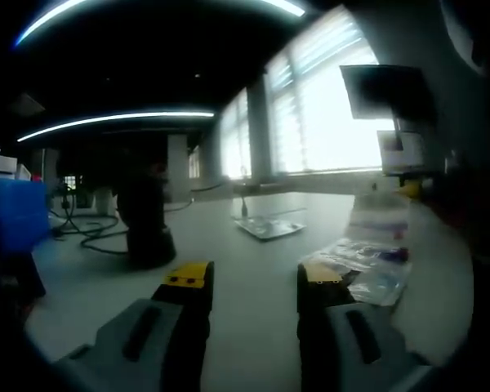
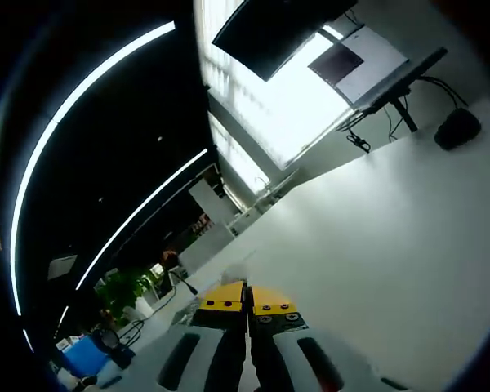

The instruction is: Clip sheet goods on table flip sheet goods clip sheet goods scan sheet goods put sheet goods back to table

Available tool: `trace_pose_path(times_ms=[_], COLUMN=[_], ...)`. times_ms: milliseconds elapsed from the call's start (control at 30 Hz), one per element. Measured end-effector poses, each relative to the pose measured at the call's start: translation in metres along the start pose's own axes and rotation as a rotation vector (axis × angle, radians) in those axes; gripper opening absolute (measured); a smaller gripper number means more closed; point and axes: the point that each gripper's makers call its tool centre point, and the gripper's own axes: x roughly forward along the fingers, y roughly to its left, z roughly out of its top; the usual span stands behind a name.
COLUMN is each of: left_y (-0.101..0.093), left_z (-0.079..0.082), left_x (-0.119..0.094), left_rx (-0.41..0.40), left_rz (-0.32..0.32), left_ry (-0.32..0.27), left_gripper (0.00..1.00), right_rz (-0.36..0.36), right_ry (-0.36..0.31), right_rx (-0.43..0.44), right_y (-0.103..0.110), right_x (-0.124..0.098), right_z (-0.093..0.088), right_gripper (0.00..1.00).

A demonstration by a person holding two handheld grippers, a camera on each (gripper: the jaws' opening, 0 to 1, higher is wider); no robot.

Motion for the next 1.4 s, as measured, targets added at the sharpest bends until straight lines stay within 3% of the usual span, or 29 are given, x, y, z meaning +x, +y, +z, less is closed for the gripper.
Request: trace_pose_path(times_ms=[200,500,800,1100,1333,1400], left_y=[0.0,0.0,0.0,-0.001,-0.003,-0.002], left_z=[0.0,0.0,0.0,0.0,0.0,0.0], left_x=[0.0,0.0,0.0,0.0,0.0,0.0], left_rx=[0.0,0.002,0.004,0.004,0.022,0.018], left_rz=[-0.001,-0.002,-0.002,-0.004,-0.006,-0.004], left_ry=[0.0,0.0,-0.001,-0.001,0.002,0.0], left_gripper=[0.33,0.33,0.33,0.33,0.33,0.33], right_rz=[-0.043,-0.105,-0.103,-0.101,-0.06,-0.02], right_ry=[0.01,0.049,0.083,0.056,0.018,0.03], right_rx=[0.001,0.071,0.049,-0.017,-0.17,-0.213], right_y=[-0.008,-0.02,-0.021,-0.025,-0.023,-0.016], right_x=[-0.005,-0.011,-0.011,-0.013,-0.01,-0.007], right_z=[-0.004,-0.016,-0.022,-0.016,0.002,0.003], right_gripper=[0.0,0.0,0.01,0.2,0.35,0.41])
